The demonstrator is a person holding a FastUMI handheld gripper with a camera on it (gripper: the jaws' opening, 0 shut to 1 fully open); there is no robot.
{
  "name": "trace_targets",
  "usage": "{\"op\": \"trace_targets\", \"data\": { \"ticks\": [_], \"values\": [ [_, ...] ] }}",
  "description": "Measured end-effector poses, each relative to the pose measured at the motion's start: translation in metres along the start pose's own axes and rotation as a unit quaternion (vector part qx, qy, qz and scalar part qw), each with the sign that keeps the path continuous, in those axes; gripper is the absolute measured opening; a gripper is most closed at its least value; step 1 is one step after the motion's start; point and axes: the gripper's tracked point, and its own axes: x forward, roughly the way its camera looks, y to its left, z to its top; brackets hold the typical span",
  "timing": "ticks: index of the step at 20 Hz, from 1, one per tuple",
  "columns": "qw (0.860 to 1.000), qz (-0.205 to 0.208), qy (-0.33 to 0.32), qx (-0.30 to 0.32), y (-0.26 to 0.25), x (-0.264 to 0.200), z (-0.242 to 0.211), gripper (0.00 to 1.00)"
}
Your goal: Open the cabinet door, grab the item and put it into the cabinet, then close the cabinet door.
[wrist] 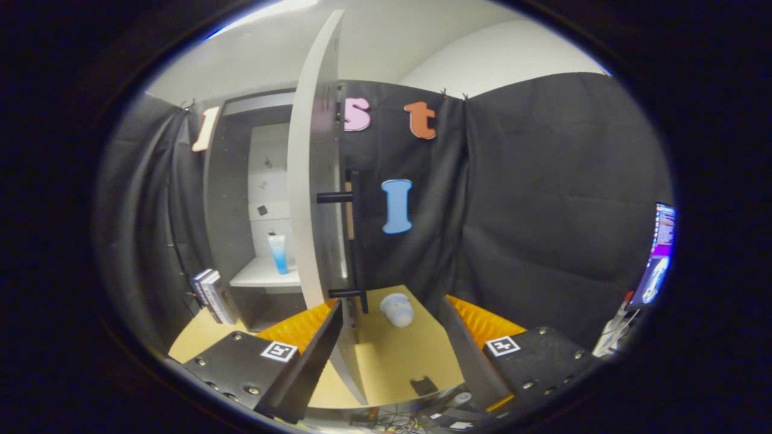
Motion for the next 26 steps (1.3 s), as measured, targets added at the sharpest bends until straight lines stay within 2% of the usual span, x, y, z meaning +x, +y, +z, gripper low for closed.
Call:
{"op": "trace_targets", "data": {
  "ticks": [11,20,26],
  "values": [
    [0.994,0.106,0.001,-0.03,0.11,0.022,-0.005,0.98],
    [0.988,0.155,0.0,-0.016,0.208,0.062,-0.004,0.99],
    [0.983,0.183,-0.003,0.002,0.276,0.108,-0.009,1.0]
  ]
}}
